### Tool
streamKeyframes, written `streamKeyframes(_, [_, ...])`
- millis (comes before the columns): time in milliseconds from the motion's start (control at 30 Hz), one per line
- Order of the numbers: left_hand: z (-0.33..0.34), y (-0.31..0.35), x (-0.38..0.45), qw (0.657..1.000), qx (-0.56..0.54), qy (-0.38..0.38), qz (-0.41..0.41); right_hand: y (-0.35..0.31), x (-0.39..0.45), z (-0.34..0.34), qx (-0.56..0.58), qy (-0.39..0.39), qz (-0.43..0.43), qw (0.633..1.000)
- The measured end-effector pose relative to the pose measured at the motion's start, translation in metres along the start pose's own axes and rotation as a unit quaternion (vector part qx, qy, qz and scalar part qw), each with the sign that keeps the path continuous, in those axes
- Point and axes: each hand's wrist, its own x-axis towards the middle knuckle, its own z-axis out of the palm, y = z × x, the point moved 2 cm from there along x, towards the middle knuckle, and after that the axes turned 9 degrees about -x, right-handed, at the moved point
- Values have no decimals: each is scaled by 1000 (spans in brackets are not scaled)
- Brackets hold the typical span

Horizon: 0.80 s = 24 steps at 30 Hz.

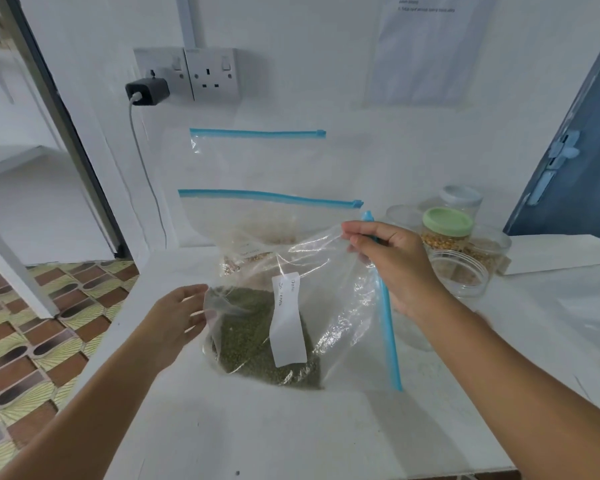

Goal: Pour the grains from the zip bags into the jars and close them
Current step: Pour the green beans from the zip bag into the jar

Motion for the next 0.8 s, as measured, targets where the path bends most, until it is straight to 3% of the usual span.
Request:
streamKeyframes(167, [12, 6, -1, 998, -1, 19, 63, 2, 1, -2, -2, 24, -6, 1000])
streamKeyframes(367, [19, 37, -4, 975, -138, 34, 171, -5, 10, -8, 23, 88, -12, 996])
streamKeyframes(500, [21, 58, -9, 965, -124, 16, 231, -7, 17, -11, 50, 118, 2, 992])
streamKeyframes(633, [19, 52, -10, 973, -135, -21, 187, 2, 16, -9, 42, 104, 12, 994])
streamKeyframes(800, [7, 38, 2, 976, -197, 43, 80, 7, 15, -7, 50, 101, 11, 994])
